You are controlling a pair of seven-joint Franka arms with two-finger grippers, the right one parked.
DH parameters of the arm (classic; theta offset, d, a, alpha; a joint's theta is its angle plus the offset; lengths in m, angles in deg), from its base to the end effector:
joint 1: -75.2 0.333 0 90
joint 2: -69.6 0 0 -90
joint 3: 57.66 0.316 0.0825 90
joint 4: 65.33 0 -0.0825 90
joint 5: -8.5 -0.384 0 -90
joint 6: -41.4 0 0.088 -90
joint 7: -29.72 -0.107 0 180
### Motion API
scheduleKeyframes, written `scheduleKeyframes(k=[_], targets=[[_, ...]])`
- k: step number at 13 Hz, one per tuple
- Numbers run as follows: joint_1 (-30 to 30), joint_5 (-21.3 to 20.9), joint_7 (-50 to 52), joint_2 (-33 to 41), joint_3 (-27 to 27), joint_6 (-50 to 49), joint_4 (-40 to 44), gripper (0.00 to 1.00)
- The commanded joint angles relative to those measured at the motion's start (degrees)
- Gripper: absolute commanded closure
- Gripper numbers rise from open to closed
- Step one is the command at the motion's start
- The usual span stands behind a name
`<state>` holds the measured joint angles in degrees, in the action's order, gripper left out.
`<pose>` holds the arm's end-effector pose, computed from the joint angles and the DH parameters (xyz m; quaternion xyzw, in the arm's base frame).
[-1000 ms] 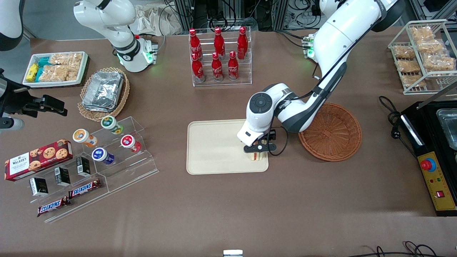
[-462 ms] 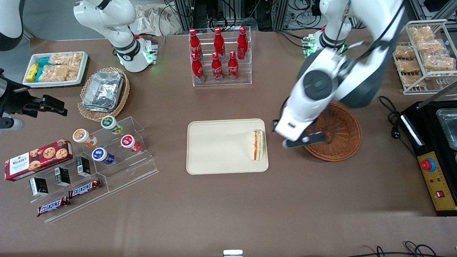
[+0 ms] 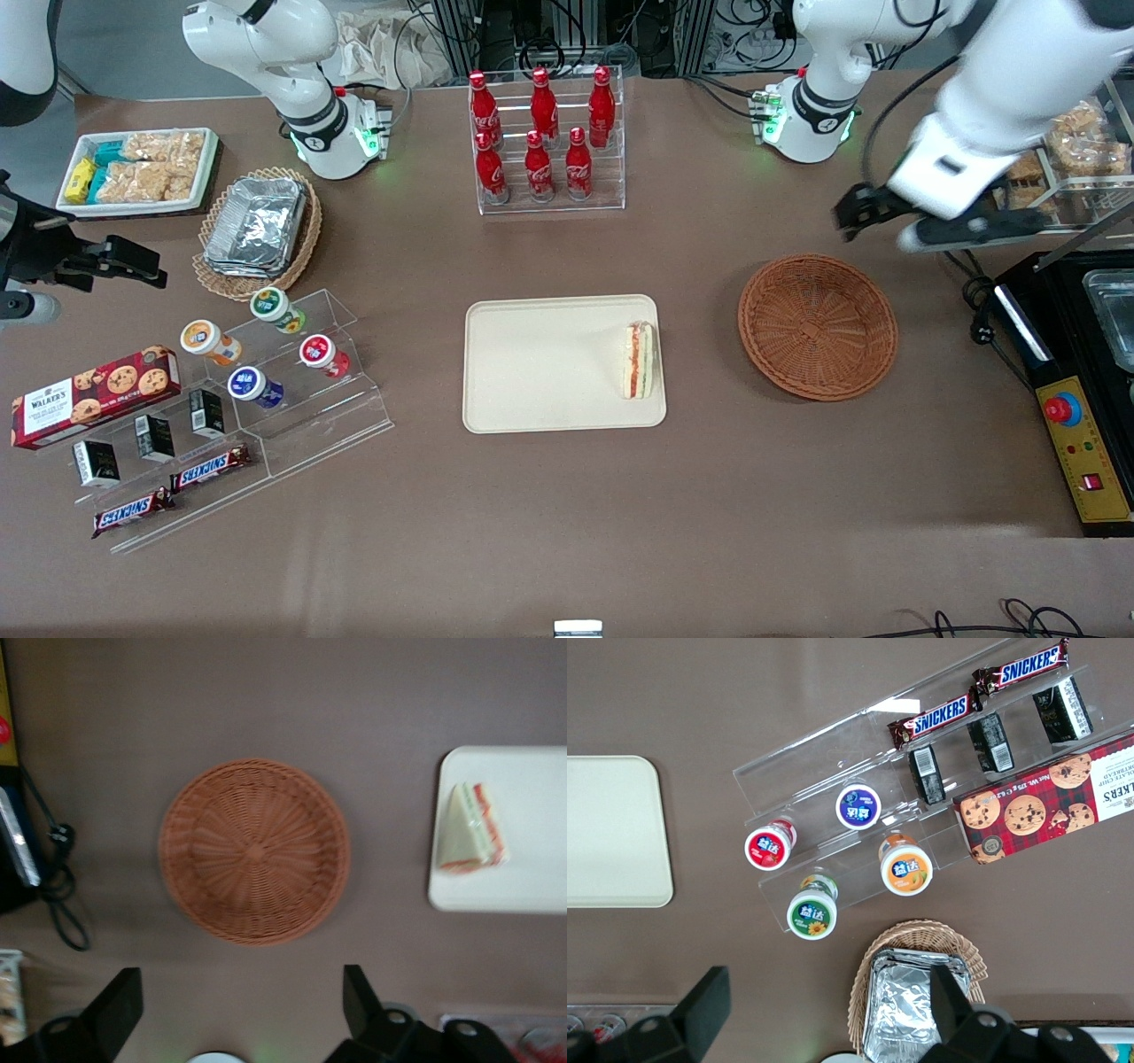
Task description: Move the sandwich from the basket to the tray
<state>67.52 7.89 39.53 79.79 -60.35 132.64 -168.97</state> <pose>0.4892 -0.0903 0.6074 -0.9998 0.0047 0.0174 0.0127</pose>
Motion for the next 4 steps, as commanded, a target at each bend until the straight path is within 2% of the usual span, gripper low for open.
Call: scheduleKeyframes(k=[1, 3, 4], targets=[[-0.3, 0.0, -13.7, 0.5, 4.3, -1.7, 0.5, 0.00], [-0.3, -5.8, -15.2, -3.1, 4.2, -1.3, 2.3, 0.00], [-0.2, -6.0, -15.2, -5.0, 4.4, -0.8, 3.4, 0.00]])
